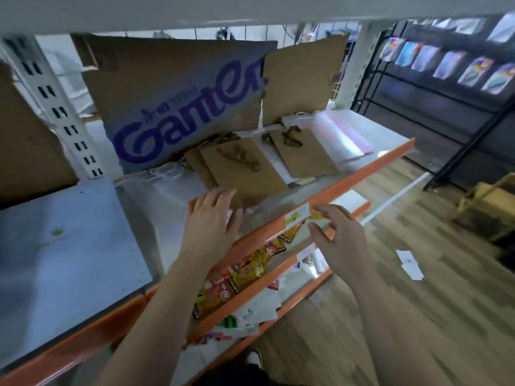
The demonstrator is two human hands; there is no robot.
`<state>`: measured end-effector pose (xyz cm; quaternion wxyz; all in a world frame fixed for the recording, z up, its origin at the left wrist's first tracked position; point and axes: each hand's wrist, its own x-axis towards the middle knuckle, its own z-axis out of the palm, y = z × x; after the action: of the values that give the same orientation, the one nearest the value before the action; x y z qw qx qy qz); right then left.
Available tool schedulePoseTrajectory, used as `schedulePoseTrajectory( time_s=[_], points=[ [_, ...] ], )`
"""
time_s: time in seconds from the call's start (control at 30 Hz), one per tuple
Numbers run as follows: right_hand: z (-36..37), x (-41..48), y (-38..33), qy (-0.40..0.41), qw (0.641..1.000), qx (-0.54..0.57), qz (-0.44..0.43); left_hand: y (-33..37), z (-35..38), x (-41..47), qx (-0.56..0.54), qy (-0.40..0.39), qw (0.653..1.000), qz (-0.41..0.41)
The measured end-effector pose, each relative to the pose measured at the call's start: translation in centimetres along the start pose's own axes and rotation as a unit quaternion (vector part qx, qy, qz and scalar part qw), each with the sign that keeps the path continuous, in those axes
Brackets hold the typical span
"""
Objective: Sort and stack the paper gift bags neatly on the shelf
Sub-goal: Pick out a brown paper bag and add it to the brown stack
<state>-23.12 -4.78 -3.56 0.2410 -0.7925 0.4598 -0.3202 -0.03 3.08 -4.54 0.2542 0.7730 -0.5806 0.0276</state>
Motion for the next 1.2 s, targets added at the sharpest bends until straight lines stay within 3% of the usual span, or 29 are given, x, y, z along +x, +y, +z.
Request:
schedulePoseTrajectory(
  time_s=[0.17,0.37,0.8,1.0,1.2],
  points=[
    [-1.0,5.4,3.2,0.008,1.000,0.012,0.000,2.1,2.0,4.8,0.010,-0.005,1.000,-0.022],
    [-1.5,10.3,6.4,-0.039,0.999,0.023,0.000,3.9,4.2,7.7,0.022,-0.007,0.998,-0.066],
    [0.4,19.7,7.9,-0.197,0.967,0.055,-0.155,7.4,6.0,7.0,0.074,0.042,0.957,-0.279],
    [5.8,20.2,3.8,-0.296,0.936,-0.050,-0.184,5.2,4.4,2.3,0.092,0.086,0.926,-0.356],
    [9.8,19.9,1.3,-0.286,0.933,-0.164,-0.144,3.0,2.7,-0.3,0.097,0.097,0.910,-0.391]
  ],
)
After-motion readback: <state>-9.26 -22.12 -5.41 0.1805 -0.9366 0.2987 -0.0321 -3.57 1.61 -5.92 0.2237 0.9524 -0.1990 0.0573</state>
